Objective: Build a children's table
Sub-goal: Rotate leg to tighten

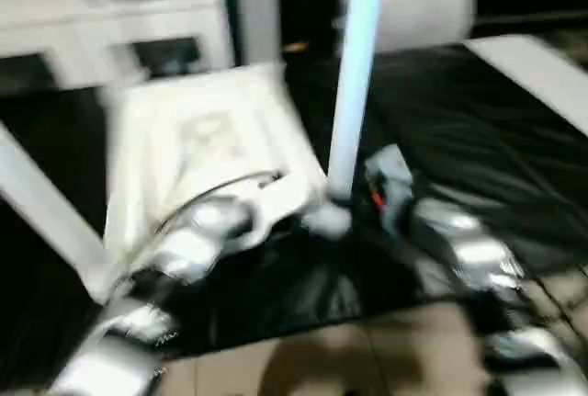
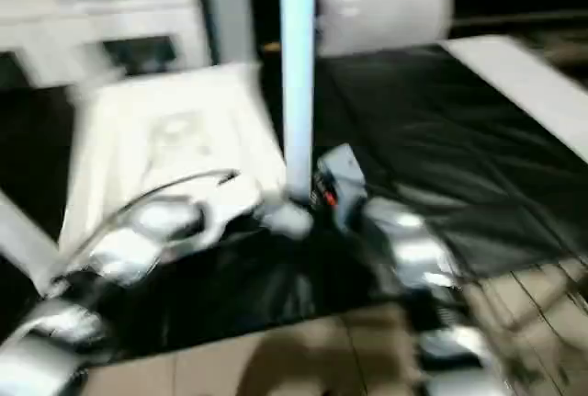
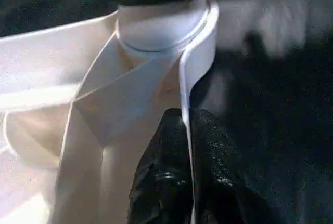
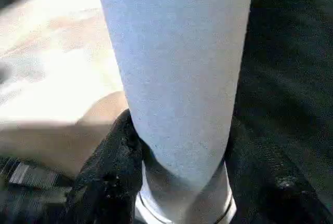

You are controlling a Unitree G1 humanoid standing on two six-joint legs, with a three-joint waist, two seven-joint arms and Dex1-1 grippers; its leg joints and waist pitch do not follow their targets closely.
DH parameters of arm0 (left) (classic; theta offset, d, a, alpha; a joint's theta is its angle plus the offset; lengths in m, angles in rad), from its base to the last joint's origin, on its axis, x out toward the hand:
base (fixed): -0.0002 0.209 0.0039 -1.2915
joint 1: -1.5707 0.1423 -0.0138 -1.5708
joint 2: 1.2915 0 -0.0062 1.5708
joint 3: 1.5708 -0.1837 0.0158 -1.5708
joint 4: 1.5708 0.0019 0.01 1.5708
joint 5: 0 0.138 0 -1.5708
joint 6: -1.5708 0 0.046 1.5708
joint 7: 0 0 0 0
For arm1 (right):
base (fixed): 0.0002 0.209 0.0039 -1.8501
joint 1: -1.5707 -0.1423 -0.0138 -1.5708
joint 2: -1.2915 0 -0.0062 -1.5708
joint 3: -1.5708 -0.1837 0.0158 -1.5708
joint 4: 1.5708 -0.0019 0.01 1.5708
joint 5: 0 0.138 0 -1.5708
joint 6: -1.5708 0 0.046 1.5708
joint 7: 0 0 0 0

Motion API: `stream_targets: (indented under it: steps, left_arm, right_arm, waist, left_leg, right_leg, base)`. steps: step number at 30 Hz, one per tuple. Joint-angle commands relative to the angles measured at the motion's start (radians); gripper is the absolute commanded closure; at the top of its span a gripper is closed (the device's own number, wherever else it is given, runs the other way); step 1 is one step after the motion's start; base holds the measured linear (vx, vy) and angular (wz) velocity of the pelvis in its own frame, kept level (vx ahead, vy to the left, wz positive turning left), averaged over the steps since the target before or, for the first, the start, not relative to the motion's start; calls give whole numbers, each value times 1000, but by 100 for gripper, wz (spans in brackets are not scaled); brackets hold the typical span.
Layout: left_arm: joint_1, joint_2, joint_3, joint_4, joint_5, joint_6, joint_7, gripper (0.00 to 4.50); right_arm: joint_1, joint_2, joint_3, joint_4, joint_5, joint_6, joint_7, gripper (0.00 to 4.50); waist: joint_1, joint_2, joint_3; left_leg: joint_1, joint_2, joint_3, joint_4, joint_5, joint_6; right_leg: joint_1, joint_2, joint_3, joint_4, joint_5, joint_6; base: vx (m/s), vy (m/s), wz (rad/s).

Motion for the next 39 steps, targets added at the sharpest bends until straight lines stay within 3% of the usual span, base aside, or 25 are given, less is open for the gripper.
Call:
stream_targets:
  steps: [1, 2, 3, 4, 6, 7, 10, 13, 16, 23, 24, 29, 30, 35, 39]
  left_arm:
    - [-34, -47, -32, -46, -20, -30, -1, 450]
    - [-34, -47, -32, -46, -20, -30, -1, 450]
    - [-33, -50, -39, -47, -9, -45, 4, 450]
    - [-26, -43, -47, -50, 0, -54, 1, 450]
    - [-22, -39, -53, -49, 10, -59, 1, 450]
    - [-19, -34, -55, -49, 15, -63, 1, 450]
    - [-1, 17, -51, -46, 23, -78, -14, 450]
    - [10, 58, -47, -42, 26, -102, -38, 450]
    - [19, 109, -47, -33, 26, -138, -77, 450]
    - [35, 202, -83, -16, 19, -300, -211, 450]
    - [37, 222, -95, -14, 13, -334, -254, 450]
    - [42, 267, -129, -23, -11, -398, -394, 450]
    - [41, 271, -134, -20, -12, -410, -407, 450]
    - [40, 282, -151, -29, -20, -447, -461, 450]
    - [34, 277, -161, -22, -22, -461, -480, 450]
  right_arm:
    - [-7, 48, 27, 49, 15, 19, -37, 259]
    - [-7, 48, 27, 49, 15, 19, -37, 259]
    - [-10, 65, 19, 53, 23, -1, -47, 224]
    - [-9, 67, 21, 51, 22, -33, -39, 203]
    - [-6, 71, 21, 46, 16, -57, -37, 186]
    - [-3, 70, 23, 41, 12, -75, -30, 183]
    - [33, 35, 1, -2, 26, -112, 19, 151]
    - [64, -6, -10, -25, 40, -165, 78, 120]
    - [97, -77, -12, -56, 63, -206, 175, 94]
    - [134, -243, 47, -98, 64, -267, 440, 33]
    - [132, -279, 61, -95, 61, -283, 500, 33]
    - [99, -335, 64, -77, 110, -287, 655, 33]
    - [94, -342, 65, -74, 121, -284, 680, 59]
    - [73, -365, 104, -71, 142, -251, 791, 105]
    - [52, -361, 141, -46, 136, -248, 848, 138]
  waist:
    - [-6, -8, -50]
    - [-4, -20, -51]
    - [-3, -21, -52]
    - [5, -16, -57]
    - [6, -10, -61]
    - [10, -9, -73]
    - [31, -8, -82]
    - [49, -11, -80]
    - [73, -4, -80]
    - [80, -7, -74]
    - [83, -10, -75]
    - [97, -8, -77]
    - [106, -7, -79]
    - [133, -10, -82]
    - [144, -11, -81]
  left_leg:
    - [-8, 87, -53, -114, -434, 0]
    - [0, 39, -30, -85, -331, 3]
    - [-5, 29, -23, -77, -274, 15]
    - [-22, 35, -23, -81, -164, 51]
    - [-23, 51, -31, -87, -131, 61]
    - [-27, 66, -38, -87, -63, 76]
    - [-34, 71, -39, -80, 63, 121]
    - [-35, 67, -30, -77, 65, 141]
    - [-33, 71, -27, -76, 66, 143]
    - [-29, 70, -23, -83, -24, 119]
    - [-27, 68, -20, -82, -27, 122]
    - [-25, 76, -20, -80, 8, 139]
    - [-25, 79, -19, -80, 14, 145]
    - [-19, 83, -15, -79, 32, 139]
    - [-20, 81, -12, -78, 33, 138]
  right_leg:
    - [51, -108, 91, -70, -466, 44]
    - [38, -121, 81, -103, -569, 28]
    - [42, -122, 76, -107, -592, 29]
    - [52, -114, 73, -104, -544, 33]
    - [52, -107, 74, -93, -466, 22]
    - [53, -107, 85, -65, -315, -22]
    - [54, -111, 98, -28, -116, -88]
    - [53, -112, 100, -28, -114, -87]
    - [47, -106, 100, -30, -150, -64]
    - [45, -100, 99, -42, -251, -37]
    - [43, -99, 100, -44, -259, -40]
    - [39, -99, 104, -34, -215, -65]
    - [38, -100, 105, -31, -201, -77]
    - [36, -101, 109, -25, -187, -92]
    - [35, -102, 108, -26, -202, -89]
  base:
    - [0, 0, 0]
    - [0, 0, 0]
    - [53, -16, 6]
    - [0, 0, 0]
    - [0, 0, 0]
    - [0, 0, 0]
    - [0, 0, 0]
    - [0, 0, 0]
    - [0, 0, 0]
    - [0, 0, 0]
    - [0, 0, 0]
    - [0, 0, 0]
    - [0, 0, 0]
    - [0, 0, 0]
    - [0, 0, 0]
